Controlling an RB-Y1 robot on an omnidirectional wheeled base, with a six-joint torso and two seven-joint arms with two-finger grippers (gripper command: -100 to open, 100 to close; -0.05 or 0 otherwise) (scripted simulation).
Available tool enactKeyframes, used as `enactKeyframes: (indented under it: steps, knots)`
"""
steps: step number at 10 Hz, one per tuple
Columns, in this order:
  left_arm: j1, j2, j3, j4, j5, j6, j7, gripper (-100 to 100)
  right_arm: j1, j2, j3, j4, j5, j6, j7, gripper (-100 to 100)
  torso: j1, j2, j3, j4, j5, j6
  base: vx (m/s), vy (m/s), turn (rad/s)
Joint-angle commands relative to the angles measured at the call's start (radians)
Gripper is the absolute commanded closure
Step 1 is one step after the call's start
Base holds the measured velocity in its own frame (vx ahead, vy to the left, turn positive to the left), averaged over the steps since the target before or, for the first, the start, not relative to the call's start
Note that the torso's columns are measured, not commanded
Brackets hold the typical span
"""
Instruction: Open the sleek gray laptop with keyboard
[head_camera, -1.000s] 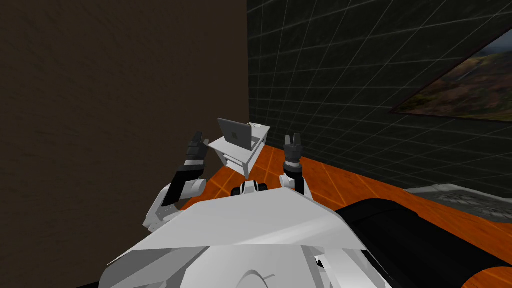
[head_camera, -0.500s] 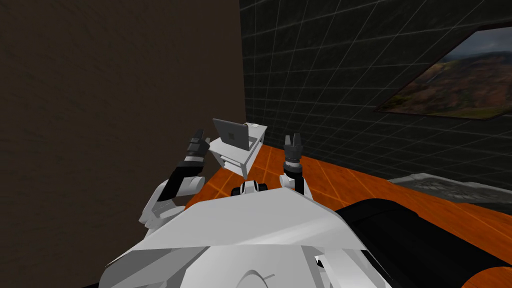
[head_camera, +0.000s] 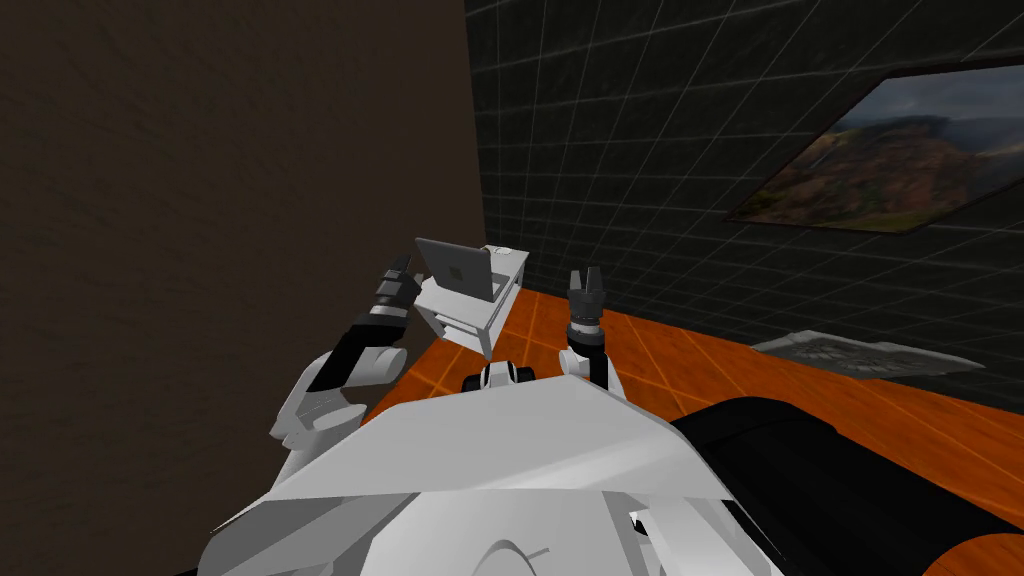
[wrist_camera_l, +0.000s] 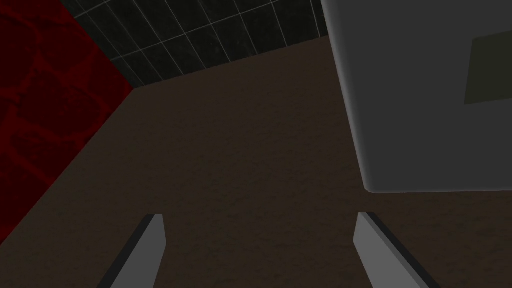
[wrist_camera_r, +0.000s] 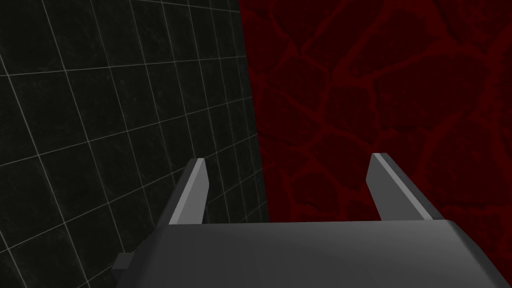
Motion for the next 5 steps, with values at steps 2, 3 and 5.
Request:
enactKeyframes:
  steps: [2, 3, 5]
  knots:
    - [-0.05, 0.043, 0.004, -0.018, 0.032, 0.103, 0.027, -100, 0.0, 0.0, 0.0, 0.0, 0.0, 0.0, 0.0, 0, 0.0, 0.0, 0.0, 0.0, 0.0, 0.0, 0.002, -0.005, -0.099]
    - [-0.05, 0.043, 0.004, -0.018, 0.032, 0.129, 0.027, -100, 0.0, 0.0, 0.0, 0.0, 0.0, 0.0, 0.0, 0, 0.0, 0.0, 0.0, 0.0, 0.0, 0.001, 0.003, -0.003, -0.083]
    - [-0.074, 0.065, 0.007, -0.026, 0.048, 0.176, 0.04, -100, 0.0, 0.0, 0.0, 0.0, 0.0, 0.0, 0.0, 0, 0.0, 0.0, 0.0, 0.0, 0.0, 0.0, 0.001, -0.003, -0.07]
